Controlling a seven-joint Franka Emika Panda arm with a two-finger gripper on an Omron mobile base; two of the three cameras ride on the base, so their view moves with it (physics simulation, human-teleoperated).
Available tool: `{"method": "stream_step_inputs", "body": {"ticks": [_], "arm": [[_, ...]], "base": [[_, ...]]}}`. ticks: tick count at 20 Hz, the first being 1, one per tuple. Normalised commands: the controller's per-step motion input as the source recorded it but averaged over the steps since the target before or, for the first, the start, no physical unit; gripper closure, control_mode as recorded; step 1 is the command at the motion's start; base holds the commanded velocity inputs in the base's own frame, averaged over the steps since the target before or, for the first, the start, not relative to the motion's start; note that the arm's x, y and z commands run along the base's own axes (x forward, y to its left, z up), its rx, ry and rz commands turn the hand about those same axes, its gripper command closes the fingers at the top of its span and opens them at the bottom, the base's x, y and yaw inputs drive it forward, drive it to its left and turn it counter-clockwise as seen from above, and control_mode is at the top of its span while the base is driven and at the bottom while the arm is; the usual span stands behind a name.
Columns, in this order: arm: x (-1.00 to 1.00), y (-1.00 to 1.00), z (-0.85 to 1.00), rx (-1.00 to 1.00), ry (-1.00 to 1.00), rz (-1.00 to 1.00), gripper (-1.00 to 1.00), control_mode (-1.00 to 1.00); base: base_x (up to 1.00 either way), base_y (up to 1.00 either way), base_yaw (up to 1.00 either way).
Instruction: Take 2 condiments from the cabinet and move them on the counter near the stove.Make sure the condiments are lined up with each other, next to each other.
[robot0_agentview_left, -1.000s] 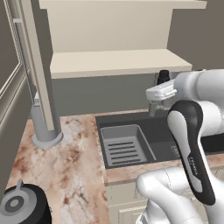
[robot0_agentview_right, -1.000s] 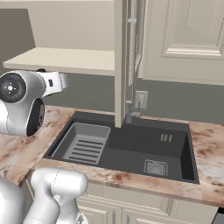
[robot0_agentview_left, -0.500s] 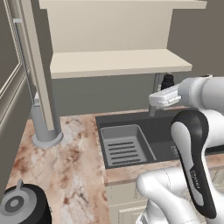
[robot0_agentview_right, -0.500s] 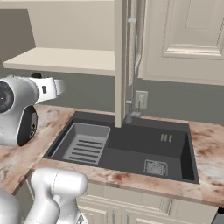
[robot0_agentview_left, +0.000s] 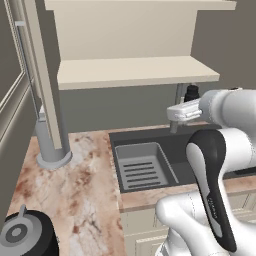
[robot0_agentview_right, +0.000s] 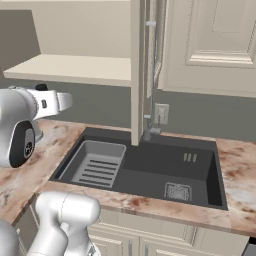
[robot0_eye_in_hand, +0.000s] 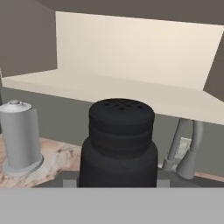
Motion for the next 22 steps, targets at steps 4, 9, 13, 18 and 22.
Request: {"method": "stream_step_inputs", "body": {"ticks": [4, 9, 13, 18, 22], "arm": [[0.00, 0.00, -0.02, 0.00, 0.00, -0.03, 1.00, -1.00], [0.00, 0.00, 0.00, 0.00, 0.00, 0.00, 1.00, 1.00], [0.00, 0.00, 0.00, 0.00, 0.00, 0.00, 1.00, 1.00], [0.00, 0.00, 0.00, 0.00, 0.00, 0.00, 1.00, 1.00], [0.00, 0.00, 0.00, 0.00, 0.00, 0.00, 1.00, 1.00]], "base": [[0.00, 0.00, 0.00], [0.00, 0.00, 0.00], [-0.03, 0.00, 0.00], [-0.32, -0.11, 0.06], [-0.27, -0.45, 0.11]]}}
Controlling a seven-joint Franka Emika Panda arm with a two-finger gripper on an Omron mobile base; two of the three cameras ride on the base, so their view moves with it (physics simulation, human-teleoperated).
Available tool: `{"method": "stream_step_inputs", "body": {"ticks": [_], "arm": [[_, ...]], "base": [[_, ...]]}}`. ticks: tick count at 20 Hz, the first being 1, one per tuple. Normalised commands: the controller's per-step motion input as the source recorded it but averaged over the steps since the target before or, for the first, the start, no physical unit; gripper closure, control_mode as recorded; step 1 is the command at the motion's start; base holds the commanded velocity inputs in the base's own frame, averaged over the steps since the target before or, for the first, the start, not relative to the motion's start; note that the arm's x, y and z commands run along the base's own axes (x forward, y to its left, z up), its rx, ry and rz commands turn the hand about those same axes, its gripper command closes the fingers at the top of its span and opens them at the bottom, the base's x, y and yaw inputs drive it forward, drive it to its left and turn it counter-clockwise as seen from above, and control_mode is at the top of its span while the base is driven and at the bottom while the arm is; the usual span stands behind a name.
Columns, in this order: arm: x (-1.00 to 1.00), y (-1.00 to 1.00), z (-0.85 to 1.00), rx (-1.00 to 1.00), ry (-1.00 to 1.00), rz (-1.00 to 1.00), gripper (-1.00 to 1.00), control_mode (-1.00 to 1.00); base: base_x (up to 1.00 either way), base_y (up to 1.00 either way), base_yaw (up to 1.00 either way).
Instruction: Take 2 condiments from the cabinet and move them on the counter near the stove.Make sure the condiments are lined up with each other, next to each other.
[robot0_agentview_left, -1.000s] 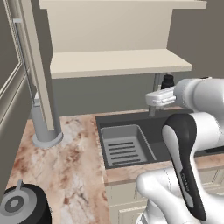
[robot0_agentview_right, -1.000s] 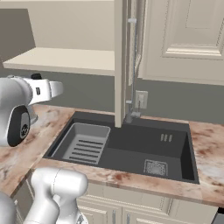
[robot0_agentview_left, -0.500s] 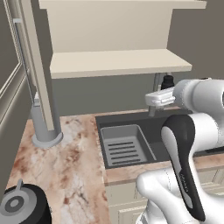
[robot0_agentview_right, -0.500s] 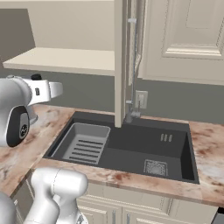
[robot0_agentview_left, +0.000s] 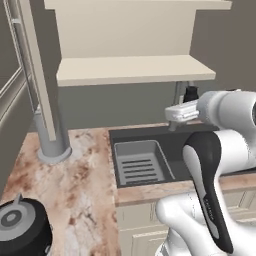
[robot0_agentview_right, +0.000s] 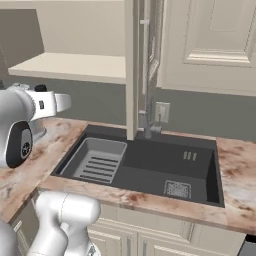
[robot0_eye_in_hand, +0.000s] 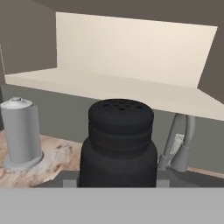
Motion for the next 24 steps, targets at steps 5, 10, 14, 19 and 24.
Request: {"method": "stream_step_inputs", "body": {"ticks": [5, 10, 14, 19, 24], "arm": [[0.00, 0.00, 0.00, 0.00, 0.00, 0.00, 1.00, 1.00], [0.00, 0.00, 0.00, 0.00, 0.00, 0.00, 1.00, 1.00], [0.00, 0.00, 0.00, 0.00, 0.00, 0.00, 1.00, 1.00], [0.00, 0.00, 0.00, 0.00, 0.00, 0.00, 1.00, 1.00], [0.00, 0.00, 0.00, 0.00, 0.00, 0.00, 1.00, 1.00]], "base": [[-0.02, -0.72, 0.13], [-0.32, -0.49, 0.17], [-1.00, 0.00, 0.28], [-1.00, 0.03, 0.41], [-0.72, -0.30, 0.59]]}}
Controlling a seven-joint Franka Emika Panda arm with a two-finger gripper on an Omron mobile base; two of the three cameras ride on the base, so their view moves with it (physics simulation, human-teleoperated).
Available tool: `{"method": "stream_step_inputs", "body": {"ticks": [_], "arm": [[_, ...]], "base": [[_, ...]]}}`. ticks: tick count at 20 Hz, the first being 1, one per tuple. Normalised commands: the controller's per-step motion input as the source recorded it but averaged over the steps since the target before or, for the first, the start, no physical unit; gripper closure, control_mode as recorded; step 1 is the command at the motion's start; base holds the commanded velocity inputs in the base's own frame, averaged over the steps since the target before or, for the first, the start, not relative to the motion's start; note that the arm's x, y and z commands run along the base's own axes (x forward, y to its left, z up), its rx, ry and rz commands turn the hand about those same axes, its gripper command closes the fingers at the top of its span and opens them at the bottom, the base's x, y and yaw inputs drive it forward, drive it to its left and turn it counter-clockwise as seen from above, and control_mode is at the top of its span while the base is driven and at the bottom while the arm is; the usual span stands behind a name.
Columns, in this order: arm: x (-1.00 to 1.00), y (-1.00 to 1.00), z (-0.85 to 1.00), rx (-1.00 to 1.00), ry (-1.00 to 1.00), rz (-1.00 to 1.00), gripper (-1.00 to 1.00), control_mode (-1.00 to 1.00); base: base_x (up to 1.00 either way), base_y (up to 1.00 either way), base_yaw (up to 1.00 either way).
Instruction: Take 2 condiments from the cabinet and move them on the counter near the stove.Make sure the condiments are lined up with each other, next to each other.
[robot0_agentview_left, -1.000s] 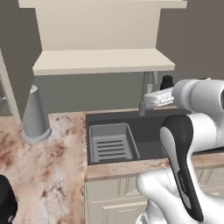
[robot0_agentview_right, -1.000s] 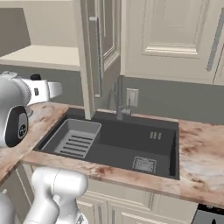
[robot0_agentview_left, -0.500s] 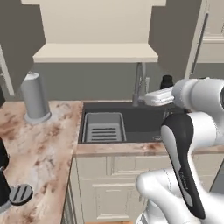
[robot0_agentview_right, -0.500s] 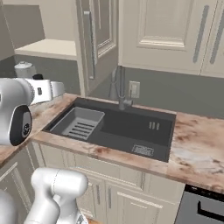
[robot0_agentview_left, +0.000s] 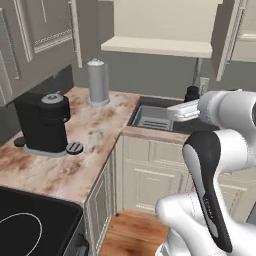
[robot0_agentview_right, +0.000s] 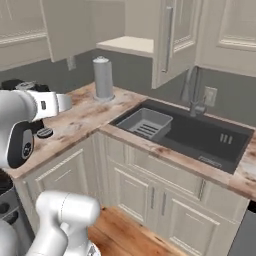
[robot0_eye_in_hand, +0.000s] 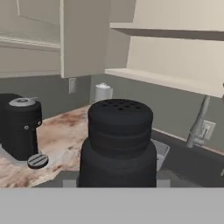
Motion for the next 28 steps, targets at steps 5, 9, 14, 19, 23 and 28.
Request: {"method": "stream_step_inputs", "body": {"ticks": [5, 9, 14, 19, 23, 28], "arm": [[0.00, 0.00, 0.00, 0.00, 0.00, 0.00, 1.00, 1.00], [0.00, 0.00, 0.00, 0.00, 0.00, 0.00, 1.00, 1.00], [0.00, 0.00, 0.00, 0.00, 0.00, 0.00, 1.00, 1.00], [0.00, 0.00, 0.00, 0.00, 0.00, 0.00, 1.00, 1.00], [0.00, 0.00, 0.00, 0.00, 0.00, 0.00, 1.00, 1.00], [0.00, 0.00, 0.00, 0.00, 0.00, 0.00, 1.00, 1.00]], "base": [[-0.48, -0.38, 0.71], [-0.38, -0.39, 0.76], [-0.42, -0.07, 0.81], [-0.41, 0.06, 0.71], [-0.11, 0.51, 0.22], [0.00, 0.64, 0.01]]}}
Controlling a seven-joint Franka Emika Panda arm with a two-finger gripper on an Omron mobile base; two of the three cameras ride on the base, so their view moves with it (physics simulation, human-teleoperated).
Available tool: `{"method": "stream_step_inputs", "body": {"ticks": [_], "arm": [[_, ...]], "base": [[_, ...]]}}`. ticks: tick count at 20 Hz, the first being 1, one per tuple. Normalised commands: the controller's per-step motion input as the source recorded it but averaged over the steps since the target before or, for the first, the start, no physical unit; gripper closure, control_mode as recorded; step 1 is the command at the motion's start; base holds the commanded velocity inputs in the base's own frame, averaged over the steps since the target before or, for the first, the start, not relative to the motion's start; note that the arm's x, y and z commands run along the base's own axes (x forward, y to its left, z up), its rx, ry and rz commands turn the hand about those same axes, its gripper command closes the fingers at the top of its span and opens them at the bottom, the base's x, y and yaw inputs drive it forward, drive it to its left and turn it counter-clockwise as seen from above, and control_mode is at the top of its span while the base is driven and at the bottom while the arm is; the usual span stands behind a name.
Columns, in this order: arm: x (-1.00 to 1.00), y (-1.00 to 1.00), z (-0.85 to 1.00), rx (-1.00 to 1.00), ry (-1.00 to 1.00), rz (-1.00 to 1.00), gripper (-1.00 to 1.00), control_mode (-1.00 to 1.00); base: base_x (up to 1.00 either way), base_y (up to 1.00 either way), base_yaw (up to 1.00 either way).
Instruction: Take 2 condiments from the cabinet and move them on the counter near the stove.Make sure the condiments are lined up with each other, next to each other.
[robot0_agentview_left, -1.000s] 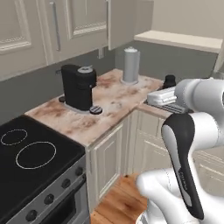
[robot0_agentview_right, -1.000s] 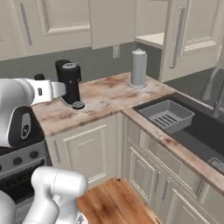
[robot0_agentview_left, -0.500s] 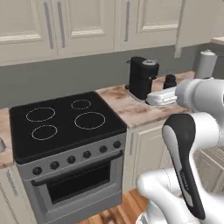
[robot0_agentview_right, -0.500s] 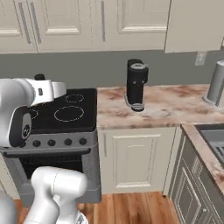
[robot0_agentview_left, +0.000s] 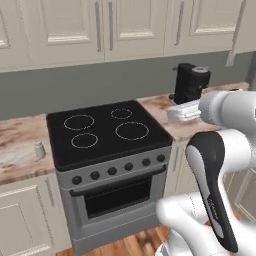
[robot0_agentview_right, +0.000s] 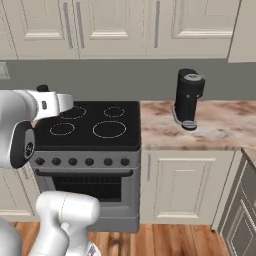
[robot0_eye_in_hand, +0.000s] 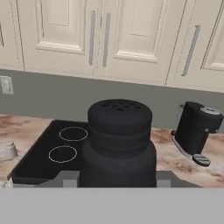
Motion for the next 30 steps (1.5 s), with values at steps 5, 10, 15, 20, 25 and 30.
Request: {"method": "stream_step_inputs", "body": {"ticks": [5, 10, 15, 20, 25, 30], "arm": [[0.00, 0.00, 0.00, 0.00, 0.00, 0.00, 1.00, 1.00], [0.00, 0.00, 0.00, 0.00, 0.00, 0.00, 1.00, 1.00], [0.00, 0.00, 0.00, 0.00, 0.00, 0.00, 1.00, 1.00], [0.00, 0.00, 0.00, 0.00, 0.00, 0.00, 1.00, 1.00], [0.00, 0.00, 0.00, 0.00, 0.00, 0.00, 1.00, 1.00], [0.00, 0.00, 0.00, 0.00, 0.00, 0.00, 1.00, 1.00]], "base": [[0.00, 0.86, 0.00], [0.00, 0.90, 0.00], [0.01, 0.82, 0.01], [0.32, 0.71, 0.04], [0.57, 0.61, 0.08], [0.69, 0.49, 0.10]]}}
